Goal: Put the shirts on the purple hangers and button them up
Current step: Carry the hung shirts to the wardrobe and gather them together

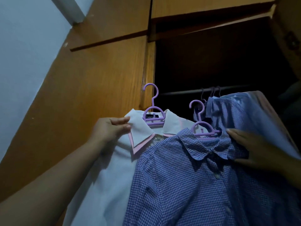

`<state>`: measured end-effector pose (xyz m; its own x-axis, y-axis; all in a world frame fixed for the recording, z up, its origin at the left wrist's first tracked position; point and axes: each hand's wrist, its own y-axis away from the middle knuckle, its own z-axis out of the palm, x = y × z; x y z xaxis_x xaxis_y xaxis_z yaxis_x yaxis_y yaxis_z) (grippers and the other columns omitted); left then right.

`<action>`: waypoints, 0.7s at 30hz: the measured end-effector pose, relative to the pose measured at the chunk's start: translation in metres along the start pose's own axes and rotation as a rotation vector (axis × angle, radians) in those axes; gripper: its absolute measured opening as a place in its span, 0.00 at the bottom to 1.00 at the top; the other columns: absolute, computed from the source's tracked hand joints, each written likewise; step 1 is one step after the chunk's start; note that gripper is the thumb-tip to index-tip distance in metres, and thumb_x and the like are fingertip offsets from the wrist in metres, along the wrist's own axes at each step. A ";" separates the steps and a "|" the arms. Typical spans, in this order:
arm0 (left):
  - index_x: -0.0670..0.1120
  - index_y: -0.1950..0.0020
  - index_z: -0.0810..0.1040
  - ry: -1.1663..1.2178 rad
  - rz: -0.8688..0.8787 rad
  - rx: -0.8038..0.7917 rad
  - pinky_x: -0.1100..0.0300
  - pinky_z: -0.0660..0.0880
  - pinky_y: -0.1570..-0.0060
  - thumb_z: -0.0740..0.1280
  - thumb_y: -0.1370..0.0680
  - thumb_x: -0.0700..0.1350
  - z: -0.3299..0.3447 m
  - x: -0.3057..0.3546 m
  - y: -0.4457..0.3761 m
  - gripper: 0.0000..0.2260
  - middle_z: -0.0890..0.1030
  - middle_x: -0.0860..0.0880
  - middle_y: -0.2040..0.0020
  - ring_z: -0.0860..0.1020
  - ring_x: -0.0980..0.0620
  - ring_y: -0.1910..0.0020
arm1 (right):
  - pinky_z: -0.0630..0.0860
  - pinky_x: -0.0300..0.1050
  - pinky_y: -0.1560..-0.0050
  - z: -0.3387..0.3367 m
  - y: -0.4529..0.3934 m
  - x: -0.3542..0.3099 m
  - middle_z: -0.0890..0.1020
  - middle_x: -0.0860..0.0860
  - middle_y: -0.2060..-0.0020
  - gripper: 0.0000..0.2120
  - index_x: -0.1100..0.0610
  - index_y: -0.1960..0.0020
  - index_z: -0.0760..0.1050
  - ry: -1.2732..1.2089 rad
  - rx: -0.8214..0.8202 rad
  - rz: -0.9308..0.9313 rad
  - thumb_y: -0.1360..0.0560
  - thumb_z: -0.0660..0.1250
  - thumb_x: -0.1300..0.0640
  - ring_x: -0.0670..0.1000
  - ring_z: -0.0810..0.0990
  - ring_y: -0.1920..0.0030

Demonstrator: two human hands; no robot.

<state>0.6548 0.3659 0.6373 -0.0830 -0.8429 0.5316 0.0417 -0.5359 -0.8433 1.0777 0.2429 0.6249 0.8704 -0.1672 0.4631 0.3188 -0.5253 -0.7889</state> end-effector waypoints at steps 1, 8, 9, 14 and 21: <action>0.43 0.45 0.83 -0.024 0.015 0.003 0.71 0.76 0.64 0.73 0.28 0.36 0.001 0.002 0.000 0.13 0.82 0.54 0.58 0.81 0.62 0.64 | 0.69 0.49 0.41 -0.003 0.002 0.004 0.73 0.56 0.34 0.44 0.53 0.24 0.52 0.016 -0.033 0.005 0.30 0.49 0.25 0.54 0.76 0.39; 0.49 0.55 0.86 -0.033 -0.010 0.066 0.55 0.79 0.46 0.78 0.32 0.39 -0.002 -0.001 -0.016 0.09 0.85 0.49 0.56 0.83 0.51 0.54 | 0.77 0.56 0.47 -0.027 0.024 0.034 0.77 0.56 0.37 0.47 0.43 0.24 0.47 0.075 -0.099 0.141 0.38 0.59 0.28 0.57 0.79 0.43; 0.49 0.54 0.86 -0.048 -0.002 0.082 0.59 0.78 0.49 0.78 0.32 0.40 -0.001 -0.002 -0.017 0.09 0.85 0.50 0.57 0.83 0.53 0.54 | 0.79 0.57 0.50 -0.032 0.025 0.036 0.79 0.56 0.39 0.47 0.44 0.25 0.50 0.093 -0.131 0.156 0.39 0.60 0.30 0.58 0.81 0.45; 0.52 0.48 0.85 -0.310 0.061 0.136 0.64 0.73 0.55 0.76 0.30 0.49 0.000 0.010 -0.016 0.11 0.83 0.54 0.52 0.78 0.57 0.55 | 0.75 0.59 0.44 -0.048 0.022 0.045 0.73 0.54 0.33 0.51 0.50 0.23 0.48 0.278 -0.185 0.204 0.37 0.66 0.32 0.57 0.76 0.38; 0.52 0.46 0.84 -0.428 0.094 0.103 0.64 0.68 0.58 0.75 0.29 0.51 0.001 0.015 -0.021 0.13 0.83 0.50 0.45 0.78 0.53 0.50 | 0.63 0.55 0.37 -0.073 0.001 0.007 0.55 0.45 0.25 0.44 0.48 0.24 0.44 0.484 -0.283 0.352 0.30 0.62 0.33 0.51 0.60 0.29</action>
<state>0.6537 0.3647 0.6630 0.3448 -0.8201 0.4566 0.1300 -0.4400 -0.8885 1.0573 0.1804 0.6567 0.6164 -0.6905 0.3786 -0.1217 -0.5585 -0.8205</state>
